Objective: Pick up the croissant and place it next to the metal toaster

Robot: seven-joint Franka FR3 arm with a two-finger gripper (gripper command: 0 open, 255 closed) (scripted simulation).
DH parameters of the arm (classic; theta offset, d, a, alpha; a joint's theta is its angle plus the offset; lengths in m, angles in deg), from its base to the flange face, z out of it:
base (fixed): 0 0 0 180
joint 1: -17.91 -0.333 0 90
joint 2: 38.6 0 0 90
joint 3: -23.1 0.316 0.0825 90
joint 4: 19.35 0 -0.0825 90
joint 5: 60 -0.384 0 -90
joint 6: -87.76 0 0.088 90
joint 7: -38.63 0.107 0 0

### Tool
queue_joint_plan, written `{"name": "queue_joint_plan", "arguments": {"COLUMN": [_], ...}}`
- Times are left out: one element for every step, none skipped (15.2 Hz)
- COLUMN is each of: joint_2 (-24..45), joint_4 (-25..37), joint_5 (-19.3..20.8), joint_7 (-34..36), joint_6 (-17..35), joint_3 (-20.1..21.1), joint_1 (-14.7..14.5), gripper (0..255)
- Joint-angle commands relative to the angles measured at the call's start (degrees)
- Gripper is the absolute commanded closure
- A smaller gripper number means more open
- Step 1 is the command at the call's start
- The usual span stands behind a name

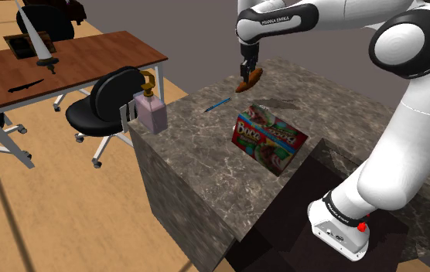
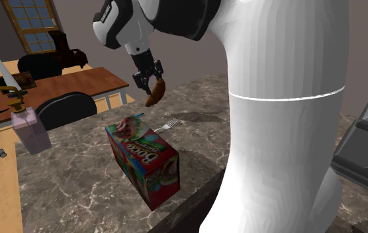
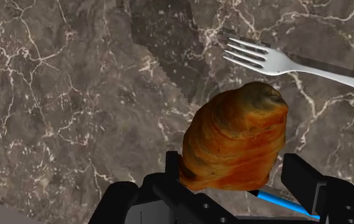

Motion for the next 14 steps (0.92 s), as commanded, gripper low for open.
{"name": "queue_joint_plan", "arguments": {"joint_2": [-0.32,-0.47,-0.6,-0.72,-0.83,-0.93,-1.02,-1.09,-1.15,-1.2,-1.23,-1.25,-1.26,-1.25], "joint_4": [1.12,1.69,2.27,2.86,3.47,4.1,4.74,5.41,6.08,6.78,7.5,8.23,8.98,9.76], "joint_5": [-0.07,-0.1,-0.13,-0.16,-0.19,-0.22,-0.25,-0.28,-0.3,-0.32,-0.35,-0.37,-0.39,-0.41], "joint_7": [-0.33,-0.48,-0.63,-0.78,-0.94,-1.09,-1.24,-1.39,-1.55,-1.7,-1.86,-2.02,-2.18,-2.34], "joint_6": [-1.41,-2.11,-2.81,-3.51,-4.22,-4.93,-5.64,-6.36,-7.08,-7.81,-8.54,-9.28,-10.03,-10.77], "joint_3": [0.0,0.0,0.01,0.01,0.02,0.02,0.02,0.02,0.03,0.03,0.03,0.03,0.03,0.03], "joint_1": [-0.01,-0.03,-0.04,-0.06,-0.07,-0.09,-0.1,-0.12,-0.13,-0.15,-0.16,-0.18,-0.19,-0.2], "gripper": [255,255,255,255,255,255,255,255,255,255,255,255,255,255]}}
